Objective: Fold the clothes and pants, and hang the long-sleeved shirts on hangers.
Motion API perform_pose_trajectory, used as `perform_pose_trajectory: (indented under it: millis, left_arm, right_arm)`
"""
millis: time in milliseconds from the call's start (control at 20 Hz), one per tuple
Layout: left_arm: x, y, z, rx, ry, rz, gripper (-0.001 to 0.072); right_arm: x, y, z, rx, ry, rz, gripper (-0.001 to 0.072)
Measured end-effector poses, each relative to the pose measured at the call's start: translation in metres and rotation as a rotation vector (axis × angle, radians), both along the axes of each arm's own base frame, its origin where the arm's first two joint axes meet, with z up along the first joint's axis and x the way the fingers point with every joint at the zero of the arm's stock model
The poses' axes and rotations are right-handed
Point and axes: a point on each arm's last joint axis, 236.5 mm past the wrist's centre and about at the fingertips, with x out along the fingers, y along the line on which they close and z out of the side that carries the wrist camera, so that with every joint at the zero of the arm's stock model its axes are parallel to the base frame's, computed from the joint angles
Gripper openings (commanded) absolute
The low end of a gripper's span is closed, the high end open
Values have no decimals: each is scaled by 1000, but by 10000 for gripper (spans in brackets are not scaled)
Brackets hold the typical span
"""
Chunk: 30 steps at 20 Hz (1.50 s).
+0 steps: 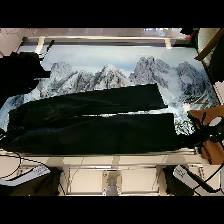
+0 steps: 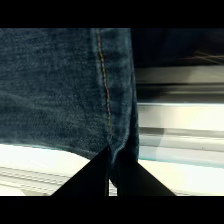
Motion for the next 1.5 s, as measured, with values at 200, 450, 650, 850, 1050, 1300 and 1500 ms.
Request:
perform_pose_trajectory:
  millis: [200, 450, 650, 850, 1050, 1300, 1500]
  left_arm:
    - [7, 11, 6, 45, -23, 12, 570]
    - [70, 31, 59, 113, -272, 39, 574]
    - [138, 44, 95, 190, -477, -24, 574]
    - [173, 39, 54, 108, -448, -79, 583]
    - [181, 49, 14, 18, -416, -59, 582]
    - [192, 61, -7, -44, -431, -98, 581]
    - [212, 58, -19, -87, -459, -139, 581]
  right_arm:
    - [9, -14, 10, -45, -9, -37, 404]
    - [72, -55, 73, -161, -182, -100, 403]
    - [156, -59, 119, -157, -485, -213, 402]
    - [204, -32, 122, -73, -569, -243, 403]
    - [219, -6, 113, -11, -550, -232, 403]
    - [224, 7, 112, 31, -531, -270, 403]
    - [225, 18, 115, 79, -525, -293, 403]
